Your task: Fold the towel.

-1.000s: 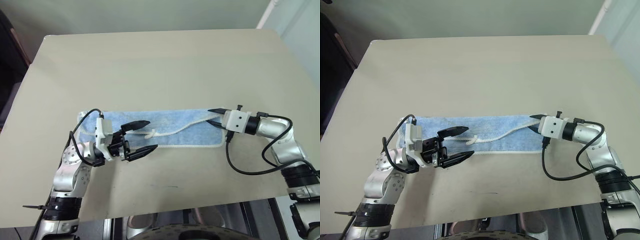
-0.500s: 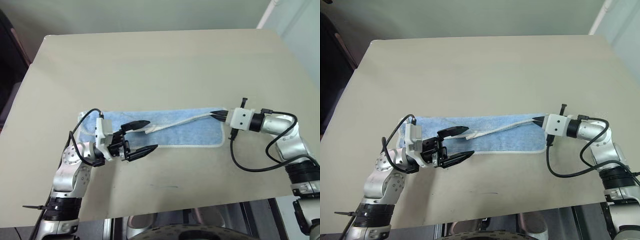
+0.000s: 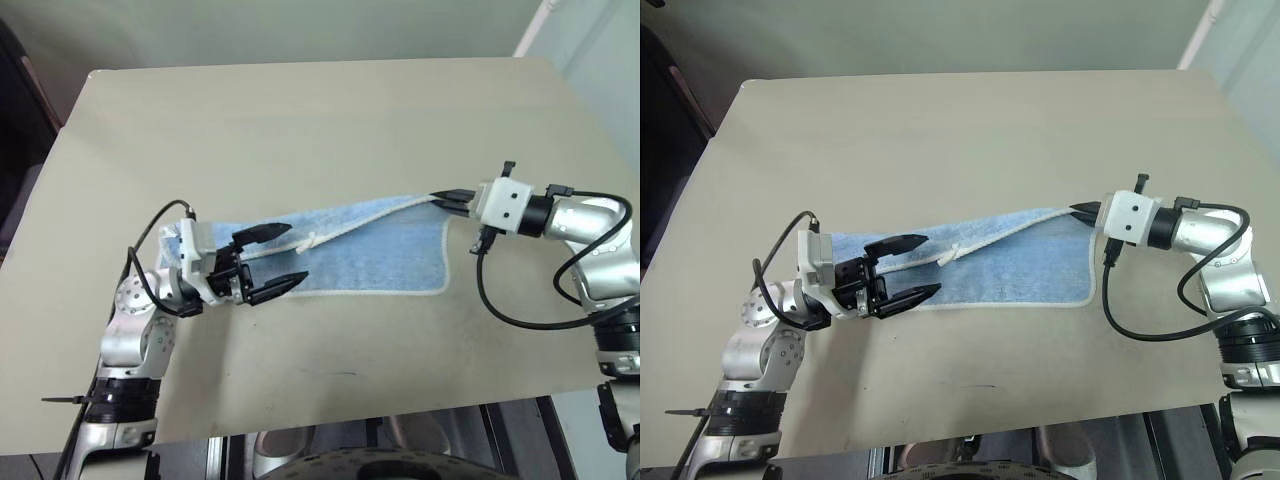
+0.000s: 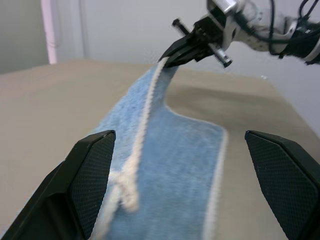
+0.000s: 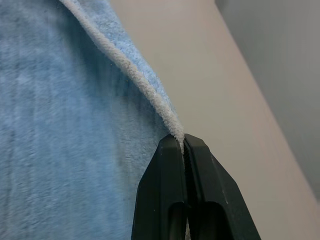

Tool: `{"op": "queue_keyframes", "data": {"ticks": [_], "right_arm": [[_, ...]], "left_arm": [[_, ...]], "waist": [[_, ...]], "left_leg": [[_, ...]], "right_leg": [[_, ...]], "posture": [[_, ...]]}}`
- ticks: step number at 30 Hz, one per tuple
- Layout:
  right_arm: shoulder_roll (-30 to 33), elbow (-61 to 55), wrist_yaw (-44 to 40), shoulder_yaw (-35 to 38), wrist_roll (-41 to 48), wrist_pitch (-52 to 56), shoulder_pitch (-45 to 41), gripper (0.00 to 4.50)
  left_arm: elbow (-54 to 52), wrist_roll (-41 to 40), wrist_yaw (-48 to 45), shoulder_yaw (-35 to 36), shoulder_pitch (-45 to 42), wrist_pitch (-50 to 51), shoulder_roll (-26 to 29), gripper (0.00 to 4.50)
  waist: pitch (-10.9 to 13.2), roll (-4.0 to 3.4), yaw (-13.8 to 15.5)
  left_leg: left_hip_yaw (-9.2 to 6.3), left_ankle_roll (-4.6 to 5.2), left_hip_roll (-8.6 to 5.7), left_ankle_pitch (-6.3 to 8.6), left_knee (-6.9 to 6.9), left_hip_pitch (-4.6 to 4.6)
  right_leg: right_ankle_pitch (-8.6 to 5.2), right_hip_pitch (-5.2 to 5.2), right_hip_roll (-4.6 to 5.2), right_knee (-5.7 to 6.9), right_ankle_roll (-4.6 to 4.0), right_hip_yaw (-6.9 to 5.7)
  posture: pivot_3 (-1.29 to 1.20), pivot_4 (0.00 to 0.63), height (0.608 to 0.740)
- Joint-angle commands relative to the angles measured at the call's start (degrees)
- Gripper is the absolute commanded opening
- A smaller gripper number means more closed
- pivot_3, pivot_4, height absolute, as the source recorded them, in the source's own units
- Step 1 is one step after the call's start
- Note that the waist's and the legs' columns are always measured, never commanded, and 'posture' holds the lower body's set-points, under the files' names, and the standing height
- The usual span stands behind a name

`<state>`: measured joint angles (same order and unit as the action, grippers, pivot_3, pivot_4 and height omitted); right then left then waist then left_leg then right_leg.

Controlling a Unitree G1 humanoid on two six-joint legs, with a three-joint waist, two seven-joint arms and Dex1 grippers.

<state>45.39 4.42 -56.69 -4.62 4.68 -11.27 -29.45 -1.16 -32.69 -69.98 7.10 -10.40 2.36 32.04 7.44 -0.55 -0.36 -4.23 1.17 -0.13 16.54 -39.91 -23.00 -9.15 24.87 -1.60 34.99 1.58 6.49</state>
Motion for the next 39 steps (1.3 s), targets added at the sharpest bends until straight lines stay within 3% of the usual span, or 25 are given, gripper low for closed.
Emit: {"op": "queue_keyframes", "data": {"ticks": [1,15,30,39], "right_arm": [[1.07,-2.27,-0.32,2.88,2.03,1.28,-2.42,0.02],[4.36,2.69,-3.52,3.92,1.71,4.58,-11.95,0.02],[6.61,4.97,-4.66,4.27,1.67,2.65,-12.67,0.02],[7.69,10.37,-1.9,5.76,0.07,-0.52,-18.34,0.02]], "left_arm": [[2.57,1.75,-0.6,1.69,-1.82,-4.72,0.41,4.5],[13.98,8.05,-2.12,1.57,-4.87,-17.94,1.32,4.5],[25.13,9.64,-2.41,2.96,-8.96,-24.33,3.67,4.5],[26.24,9.21,-2.8,2.83,-9.93,-24.35,4.18,4.5]], "waist": [[0.0,0.0,-0.01],[0.01,-0.01,0.06],[0.01,-0.01,-0.02],[0.01,-0.02,0.0]], "left_leg": [[0.0,0.0,0.0,0.0,0.0,0.0],[-0.01,0.0,-0.01,0.0,0.01,-0.23],[-0.01,0.0,0.0,0.0,0.07,-0.27],[-0.01,0.01,0.0,0.01,0.09,-0.42]], "right_leg": [[0.0,0.0,0.0,-0.01,0.0,0.01],[-0.01,0.21,0.0,-0.01,-0.01,0.0],[0.02,0.3,0.0,0.03,0.04,-0.01],[0.16,0.5,0.02,0.08,0.26,-0.03]], "posture": [[0.0,0.15,0.74],[0.0,0.15,0.74],[0.0,0.15,0.74],[0.0,0.15,0.74]]}}
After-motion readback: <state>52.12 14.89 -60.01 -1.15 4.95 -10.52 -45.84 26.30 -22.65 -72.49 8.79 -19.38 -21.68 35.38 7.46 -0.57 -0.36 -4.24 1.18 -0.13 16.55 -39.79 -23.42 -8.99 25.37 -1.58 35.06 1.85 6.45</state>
